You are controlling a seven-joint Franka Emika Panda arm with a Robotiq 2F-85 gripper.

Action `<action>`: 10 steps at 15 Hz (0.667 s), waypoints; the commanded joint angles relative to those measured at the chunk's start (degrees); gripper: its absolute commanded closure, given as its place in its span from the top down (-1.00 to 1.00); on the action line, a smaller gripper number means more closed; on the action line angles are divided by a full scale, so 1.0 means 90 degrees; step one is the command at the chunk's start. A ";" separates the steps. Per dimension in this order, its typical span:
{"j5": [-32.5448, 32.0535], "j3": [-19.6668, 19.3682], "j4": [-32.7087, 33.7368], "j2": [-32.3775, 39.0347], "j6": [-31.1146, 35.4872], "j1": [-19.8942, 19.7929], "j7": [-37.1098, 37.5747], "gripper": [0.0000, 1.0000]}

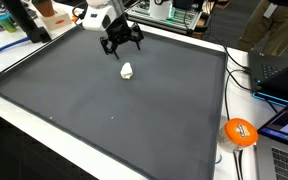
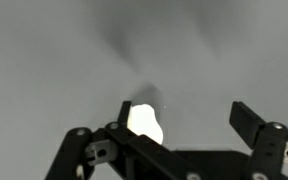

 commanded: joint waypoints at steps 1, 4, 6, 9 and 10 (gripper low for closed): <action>0.0791 0.0016 -0.0443 -0.0645 0.0011 -0.0221 -0.0117 1.00; 0.1196 -0.0223 -0.0372 -0.0964 -0.0122 -0.0149 0.0703 1.00; 0.0843 -0.0371 0.0128 -0.0912 -0.0601 0.0021 0.1469 1.00; -0.0045 -0.0477 0.1124 -0.0727 -0.1970 0.0327 0.2975 1.00; -0.0204 -0.0467 0.1570 -0.0639 -0.2561 0.0404 0.3356 1.00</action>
